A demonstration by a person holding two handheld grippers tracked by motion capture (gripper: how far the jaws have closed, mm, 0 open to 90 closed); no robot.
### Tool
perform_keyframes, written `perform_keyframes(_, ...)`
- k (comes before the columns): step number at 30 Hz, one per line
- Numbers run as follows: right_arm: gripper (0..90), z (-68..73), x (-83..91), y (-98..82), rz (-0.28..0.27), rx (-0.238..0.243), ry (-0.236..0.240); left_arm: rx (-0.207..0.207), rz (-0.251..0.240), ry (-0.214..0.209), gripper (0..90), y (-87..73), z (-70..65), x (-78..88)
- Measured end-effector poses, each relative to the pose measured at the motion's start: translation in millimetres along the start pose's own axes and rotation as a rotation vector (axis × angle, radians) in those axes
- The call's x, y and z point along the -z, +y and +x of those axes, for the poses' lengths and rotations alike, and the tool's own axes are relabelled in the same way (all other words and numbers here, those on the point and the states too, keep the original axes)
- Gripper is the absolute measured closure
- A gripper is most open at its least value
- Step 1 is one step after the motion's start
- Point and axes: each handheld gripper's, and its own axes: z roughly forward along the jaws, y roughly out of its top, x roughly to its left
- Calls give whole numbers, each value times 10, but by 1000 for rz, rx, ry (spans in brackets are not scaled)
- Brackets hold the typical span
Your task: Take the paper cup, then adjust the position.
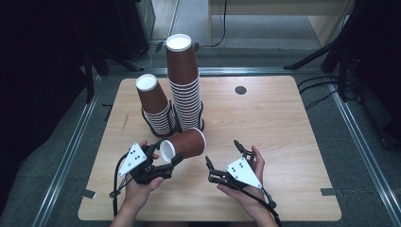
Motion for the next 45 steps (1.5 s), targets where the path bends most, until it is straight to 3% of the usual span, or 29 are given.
perform_keyframes(2,35,2,-5,9,5,-42,-1,-8,-3,7,236,-7,-6,-6)
perform_keyframes(5,68,1,-26,-1,60,-155,17,-11,-7,9,236,-12,-16,-11)
perform_keyframes(9,69,-2,-28,-21,91,-234,-2,-13,-15,9,236,0,-32,-21)
perform_keyframes(12,69,-8,-12,-35,95,-298,-18,-16,-16,4,236,1,-42,-38)
perform_keyframes(15,68,-3,-7,-14,86,-331,-24,-20,-15,2,236,-13,-52,-53)
perform_keyframes(19,34,24,4,29,77,-440,-28,-35,-23,12,235,-28,-56,-67)
perform_keyframes(22,0,39,18,68,83,-553,-12,-45,-27,20,235,-31,-69,-68)
perform_keyframes(26,0,59,24,106,98,-649,1,-46,-32,28,235,-35,-73,-63)
perform_keyframes(29,0,76,20,121,110,-690,-9,-44,-31,29,235,-42,-74,-63)
perform_keyframes(33,0,82,16,140,109,-779,24,-45,-35,31,235,-41,-74,-60)
perform_keyframes(40,0,104,-6,143,109,-820,35,-36,-36,34,235,-58,-62,-56)
perform_keyframes(45,0,119,-21,142,118,-893,50,-39,-38,48,235,-71,-50,-62)
